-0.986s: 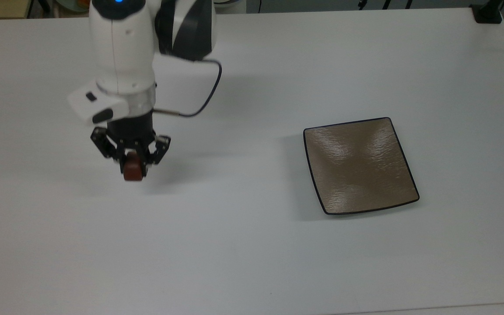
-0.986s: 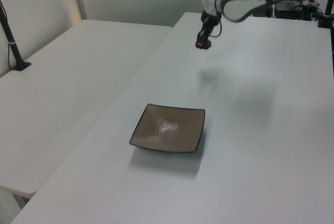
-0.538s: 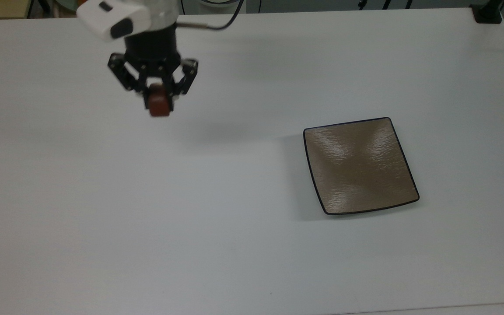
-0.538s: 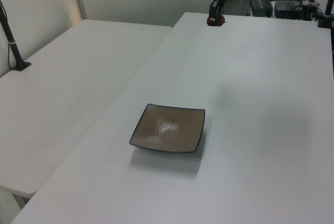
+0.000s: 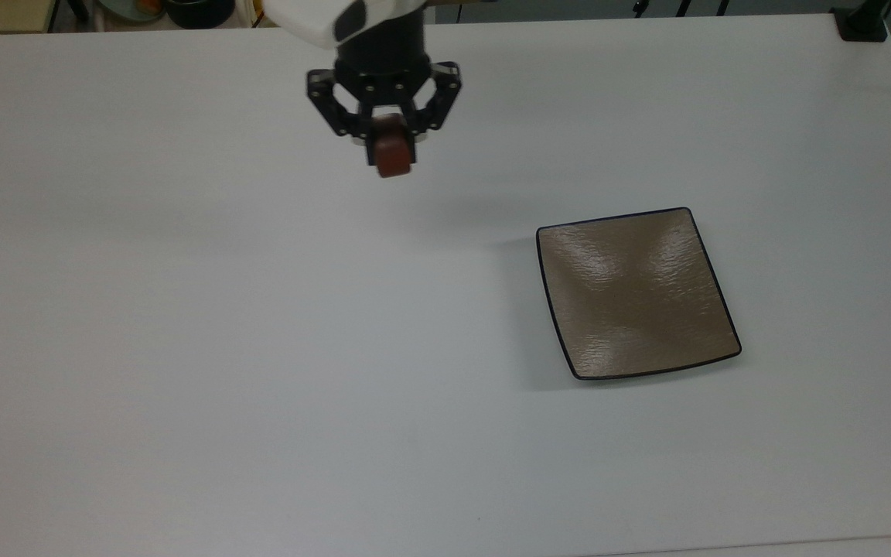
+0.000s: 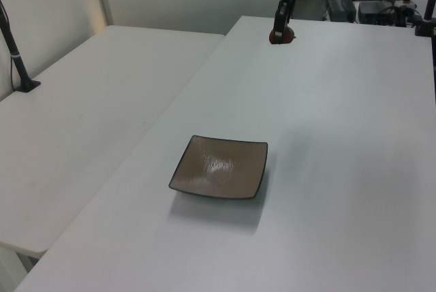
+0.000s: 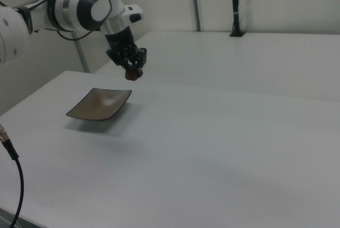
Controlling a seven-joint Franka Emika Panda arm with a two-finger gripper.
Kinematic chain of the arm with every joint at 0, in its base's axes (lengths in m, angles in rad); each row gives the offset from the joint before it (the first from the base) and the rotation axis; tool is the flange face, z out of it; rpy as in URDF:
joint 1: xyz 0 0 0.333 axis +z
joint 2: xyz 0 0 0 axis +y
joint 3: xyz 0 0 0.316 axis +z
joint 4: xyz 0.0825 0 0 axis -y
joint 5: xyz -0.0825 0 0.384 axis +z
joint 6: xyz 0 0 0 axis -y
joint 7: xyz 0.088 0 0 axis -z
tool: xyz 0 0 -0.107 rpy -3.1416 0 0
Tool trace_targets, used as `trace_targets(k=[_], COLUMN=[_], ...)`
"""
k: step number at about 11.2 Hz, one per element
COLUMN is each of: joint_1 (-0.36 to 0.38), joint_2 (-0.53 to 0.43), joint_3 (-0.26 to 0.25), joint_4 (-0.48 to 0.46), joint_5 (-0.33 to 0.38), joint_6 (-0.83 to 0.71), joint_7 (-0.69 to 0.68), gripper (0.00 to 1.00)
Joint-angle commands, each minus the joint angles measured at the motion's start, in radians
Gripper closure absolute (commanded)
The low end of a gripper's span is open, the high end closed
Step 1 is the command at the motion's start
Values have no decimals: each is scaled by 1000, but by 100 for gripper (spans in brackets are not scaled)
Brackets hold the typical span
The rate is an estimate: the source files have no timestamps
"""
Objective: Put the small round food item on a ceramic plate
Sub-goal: 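Carry the food item over the square brown plate and lower it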
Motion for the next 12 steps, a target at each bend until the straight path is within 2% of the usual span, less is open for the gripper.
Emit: trace_targets(k=[1, 5, 10, 12], joint_1=[88, 207, 305, 320], joint_2=[41, 153, 283, 323], joint_3=[4, 7, 10, 10], joint_4=[30, 66, 66, 64], joint_5=[13, 7, -22, -25], joint_6=[20, 197, 403, 481], joint_7=[110, 225, 340, 372], gripper=[61, 60, 60, 60])
